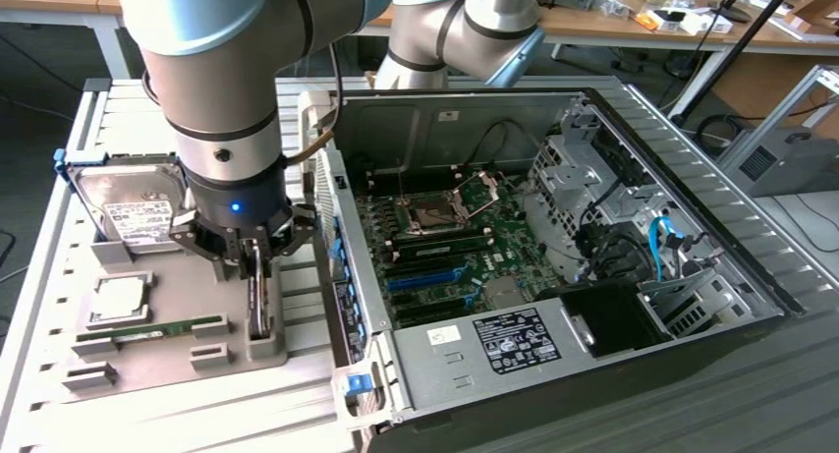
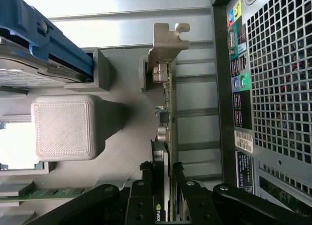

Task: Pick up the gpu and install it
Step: 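Pick up the gpu and move the gpu toward the slot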

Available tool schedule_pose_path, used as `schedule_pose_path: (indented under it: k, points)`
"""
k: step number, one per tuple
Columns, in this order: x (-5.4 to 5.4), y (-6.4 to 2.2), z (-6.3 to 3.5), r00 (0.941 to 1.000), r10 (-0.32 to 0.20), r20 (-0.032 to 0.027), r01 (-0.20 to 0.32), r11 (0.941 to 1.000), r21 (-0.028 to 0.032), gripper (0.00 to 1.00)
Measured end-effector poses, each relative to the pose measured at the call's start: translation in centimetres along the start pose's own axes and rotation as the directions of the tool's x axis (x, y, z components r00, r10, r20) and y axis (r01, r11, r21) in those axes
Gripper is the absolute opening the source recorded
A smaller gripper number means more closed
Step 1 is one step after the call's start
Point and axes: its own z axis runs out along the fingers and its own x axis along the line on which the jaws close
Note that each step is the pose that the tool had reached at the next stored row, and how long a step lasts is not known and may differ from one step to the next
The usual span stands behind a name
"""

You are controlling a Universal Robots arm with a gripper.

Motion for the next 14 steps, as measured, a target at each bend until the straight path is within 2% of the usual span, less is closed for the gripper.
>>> schedule_pose_path:
  k: [14]
  points:
    - [-0.02, 0.03, -0.78, 1.0000, 0.000, 0.0000, 0.000, 1.0000, 0.0000, 0.27]
